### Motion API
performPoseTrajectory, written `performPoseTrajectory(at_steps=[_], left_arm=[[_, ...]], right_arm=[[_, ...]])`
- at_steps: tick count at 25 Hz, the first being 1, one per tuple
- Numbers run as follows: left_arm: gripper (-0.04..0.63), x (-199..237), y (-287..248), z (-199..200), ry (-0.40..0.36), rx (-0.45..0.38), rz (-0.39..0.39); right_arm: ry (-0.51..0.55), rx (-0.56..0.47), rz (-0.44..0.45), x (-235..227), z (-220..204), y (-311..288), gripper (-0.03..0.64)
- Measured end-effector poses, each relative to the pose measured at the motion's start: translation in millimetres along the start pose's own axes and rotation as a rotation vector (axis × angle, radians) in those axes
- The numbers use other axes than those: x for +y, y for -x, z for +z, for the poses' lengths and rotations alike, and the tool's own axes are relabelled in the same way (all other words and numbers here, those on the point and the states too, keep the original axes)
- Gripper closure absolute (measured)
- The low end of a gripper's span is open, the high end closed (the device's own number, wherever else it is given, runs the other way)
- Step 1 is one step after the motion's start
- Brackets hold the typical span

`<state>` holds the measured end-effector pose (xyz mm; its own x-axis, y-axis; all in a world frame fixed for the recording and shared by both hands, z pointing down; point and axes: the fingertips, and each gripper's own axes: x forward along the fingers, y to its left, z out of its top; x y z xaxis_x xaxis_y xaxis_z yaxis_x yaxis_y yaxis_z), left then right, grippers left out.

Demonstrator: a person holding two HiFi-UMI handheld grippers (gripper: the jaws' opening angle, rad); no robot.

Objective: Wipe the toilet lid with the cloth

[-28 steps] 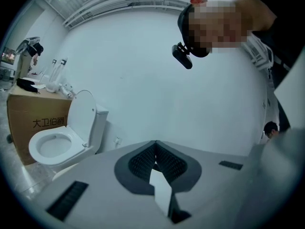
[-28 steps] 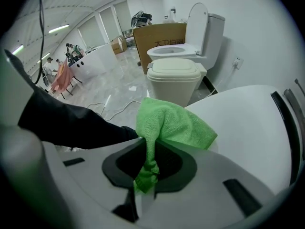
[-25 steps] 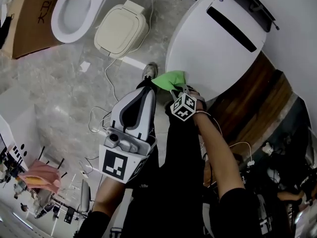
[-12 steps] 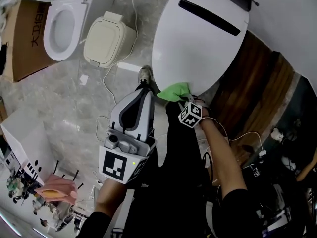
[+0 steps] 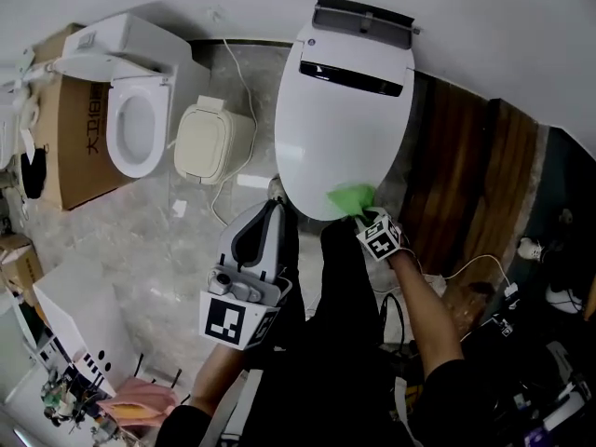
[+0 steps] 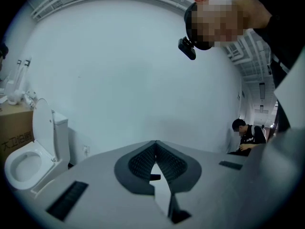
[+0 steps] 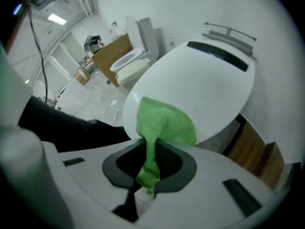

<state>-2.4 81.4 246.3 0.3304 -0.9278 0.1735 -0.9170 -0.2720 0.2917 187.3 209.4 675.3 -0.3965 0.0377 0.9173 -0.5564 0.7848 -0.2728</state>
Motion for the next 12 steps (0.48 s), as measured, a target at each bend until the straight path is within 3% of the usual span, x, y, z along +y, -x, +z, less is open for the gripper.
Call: performPoseTrajectory(at_steps=[7,12], left_arm=[[0.592,-31,-6,66,-0.045,-0.027,-0.062],[0.594,-40,-3,117,-0.111,-0.05,-0.106]], right_arm=[[-0.277,-0.25,-0.142,-35,84,128,0.551],[-0.359,-0.486,-0.202,-43,165,236,0.551]])
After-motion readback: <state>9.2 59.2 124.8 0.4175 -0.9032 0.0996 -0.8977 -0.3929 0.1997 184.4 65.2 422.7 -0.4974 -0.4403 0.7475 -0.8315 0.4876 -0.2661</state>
